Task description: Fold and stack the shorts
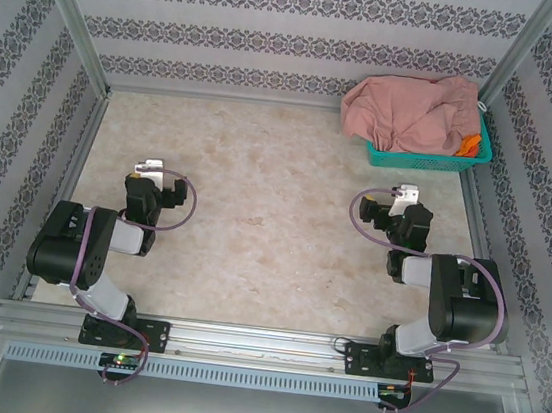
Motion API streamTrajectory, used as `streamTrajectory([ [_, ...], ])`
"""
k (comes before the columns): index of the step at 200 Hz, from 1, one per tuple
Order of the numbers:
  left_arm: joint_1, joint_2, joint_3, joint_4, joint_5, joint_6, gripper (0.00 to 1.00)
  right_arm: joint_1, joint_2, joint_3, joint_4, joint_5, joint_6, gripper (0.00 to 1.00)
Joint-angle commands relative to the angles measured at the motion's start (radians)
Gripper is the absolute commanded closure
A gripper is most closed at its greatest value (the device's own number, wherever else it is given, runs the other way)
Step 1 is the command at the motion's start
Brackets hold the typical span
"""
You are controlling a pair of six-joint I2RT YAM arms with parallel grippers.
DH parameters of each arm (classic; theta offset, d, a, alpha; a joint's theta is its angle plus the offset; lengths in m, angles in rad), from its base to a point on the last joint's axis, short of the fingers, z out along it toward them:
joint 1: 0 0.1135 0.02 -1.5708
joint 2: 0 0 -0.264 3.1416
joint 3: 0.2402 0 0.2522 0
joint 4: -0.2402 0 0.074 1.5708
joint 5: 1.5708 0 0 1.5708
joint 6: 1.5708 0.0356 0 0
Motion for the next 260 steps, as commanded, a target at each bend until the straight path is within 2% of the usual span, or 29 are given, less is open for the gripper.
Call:
streamTrajectory([
  [1,0.005,-0.002,0.021,-0.02,0.016,0.022,0.0,0.008,-0.005,0.022,0.003,0.011,-0.019,0.02],
  [121,0.005,-0.011,0.015,-0.009,0.007,0.019,0.0,0.008,-0.03,0.012,0.008,0.032,-0.012,0.02],
  [135,0.005,-0.119,0.0,-0.083,0.007,0.026,0.0,0.021,-0.151,-0.01,-0.035,0.045,-0.018,0.03],
  [146,-0.002,-0.27,-0.003,-0.204,-0.017,0.018,0.0,0.037,-0.307,-0.001,-0.206,0.079,-0.001,0.04],
  [172,-0.004,-0.613,0.056,-0.584,-0.053,-0.118,0.0,0.075,-0.606,0.102,-0.583,0.081,0.027,0.03],
  [189,-0.004,-0.786,0.108,-0.758,0.038,-0.22,0.0,0.084,-0.684,0.23,-0.774,0.086,0.033,0.03],
  [209,-0.004,-0.928,0.157,-0.933,0.173,-0.333,0.0,0.085,-0.646,0.423,-0.932,0.107,0.033,0.04],
  [231,-0.004,-1.01,0.202,-1.082,0.328,-0.438,0.0,0.085,-0.492,0.643,-1.054,0.09,0.026,0.05],
  [260,-0.004,-1.041,0.204,-1.149,0.494,-0.554,0.02,0.081,-0.211,0.919,-1.199,0.13,0.018,0.05],
])
